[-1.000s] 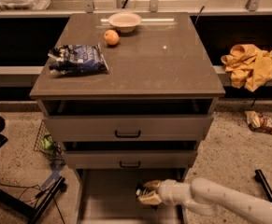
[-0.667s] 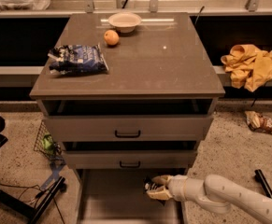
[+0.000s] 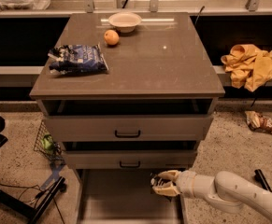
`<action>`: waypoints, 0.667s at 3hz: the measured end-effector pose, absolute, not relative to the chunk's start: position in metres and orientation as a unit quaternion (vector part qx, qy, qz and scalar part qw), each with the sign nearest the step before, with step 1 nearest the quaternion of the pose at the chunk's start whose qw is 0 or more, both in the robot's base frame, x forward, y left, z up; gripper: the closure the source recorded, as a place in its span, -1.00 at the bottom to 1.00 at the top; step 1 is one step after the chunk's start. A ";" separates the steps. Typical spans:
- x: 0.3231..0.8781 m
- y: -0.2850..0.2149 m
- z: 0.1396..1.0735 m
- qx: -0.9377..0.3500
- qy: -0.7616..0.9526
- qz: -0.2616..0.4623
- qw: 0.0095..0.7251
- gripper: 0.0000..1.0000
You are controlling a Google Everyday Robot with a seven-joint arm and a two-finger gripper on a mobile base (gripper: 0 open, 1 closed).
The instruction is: Pick rxbar chocolate from bottom drawer and place on counter
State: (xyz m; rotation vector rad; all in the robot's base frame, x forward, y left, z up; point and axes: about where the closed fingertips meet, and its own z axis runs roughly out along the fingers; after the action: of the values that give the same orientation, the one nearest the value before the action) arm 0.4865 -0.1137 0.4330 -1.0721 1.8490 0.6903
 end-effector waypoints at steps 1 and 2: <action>0.487 -0.120 0.465 -0.428 0.738 0.267 0.447 1.00; 0.491 -0.140 0.557 -0.414 0.737 0.251 0.471 1.00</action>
Offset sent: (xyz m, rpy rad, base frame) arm 0.0087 -0.0494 0.2039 -0.0011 -0.1175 -0.1043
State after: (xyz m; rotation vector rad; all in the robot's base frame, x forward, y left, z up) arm 0.4907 -0.1405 0.5568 -1.0141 1.8066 0.6153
